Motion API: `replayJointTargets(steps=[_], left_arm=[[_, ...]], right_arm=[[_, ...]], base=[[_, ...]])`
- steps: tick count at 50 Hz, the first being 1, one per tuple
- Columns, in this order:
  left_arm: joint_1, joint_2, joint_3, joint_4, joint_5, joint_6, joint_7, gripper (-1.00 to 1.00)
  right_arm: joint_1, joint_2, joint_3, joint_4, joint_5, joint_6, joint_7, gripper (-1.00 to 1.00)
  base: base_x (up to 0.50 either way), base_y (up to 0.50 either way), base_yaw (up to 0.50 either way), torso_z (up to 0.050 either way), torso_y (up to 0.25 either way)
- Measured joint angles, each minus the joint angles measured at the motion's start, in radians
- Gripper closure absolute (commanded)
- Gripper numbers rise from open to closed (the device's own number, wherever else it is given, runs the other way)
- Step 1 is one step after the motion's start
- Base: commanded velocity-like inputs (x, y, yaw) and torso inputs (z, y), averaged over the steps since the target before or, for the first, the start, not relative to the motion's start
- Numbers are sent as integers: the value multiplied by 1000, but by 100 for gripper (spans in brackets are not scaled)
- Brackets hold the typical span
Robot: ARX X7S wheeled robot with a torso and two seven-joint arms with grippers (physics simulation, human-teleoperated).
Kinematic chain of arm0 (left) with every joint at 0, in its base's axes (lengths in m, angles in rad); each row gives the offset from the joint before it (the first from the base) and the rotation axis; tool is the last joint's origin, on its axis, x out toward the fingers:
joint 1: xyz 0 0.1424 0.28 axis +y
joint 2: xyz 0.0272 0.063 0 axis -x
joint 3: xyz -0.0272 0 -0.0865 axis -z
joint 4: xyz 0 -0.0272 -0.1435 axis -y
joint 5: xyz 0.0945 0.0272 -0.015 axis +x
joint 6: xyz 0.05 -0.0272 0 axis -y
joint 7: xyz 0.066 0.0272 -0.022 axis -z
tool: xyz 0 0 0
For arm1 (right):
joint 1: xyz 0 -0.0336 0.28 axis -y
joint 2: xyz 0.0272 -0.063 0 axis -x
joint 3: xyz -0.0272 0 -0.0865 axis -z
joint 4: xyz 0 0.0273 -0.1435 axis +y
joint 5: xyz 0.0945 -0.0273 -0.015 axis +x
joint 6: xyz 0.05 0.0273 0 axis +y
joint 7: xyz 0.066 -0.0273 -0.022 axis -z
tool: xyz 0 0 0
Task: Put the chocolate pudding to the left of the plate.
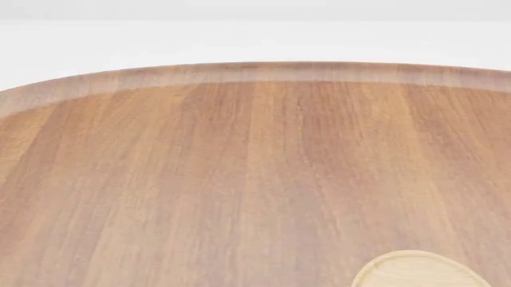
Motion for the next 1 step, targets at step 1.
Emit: replayJointTargets(steps=[1], left_arm=[[5, -1, -1, 3, 5, 6, -4, -100]], right_arm=[[-5, 0, -2, -1, -4, -8, 4, -100]], base=[[0, 0, 0, 0, 0]])
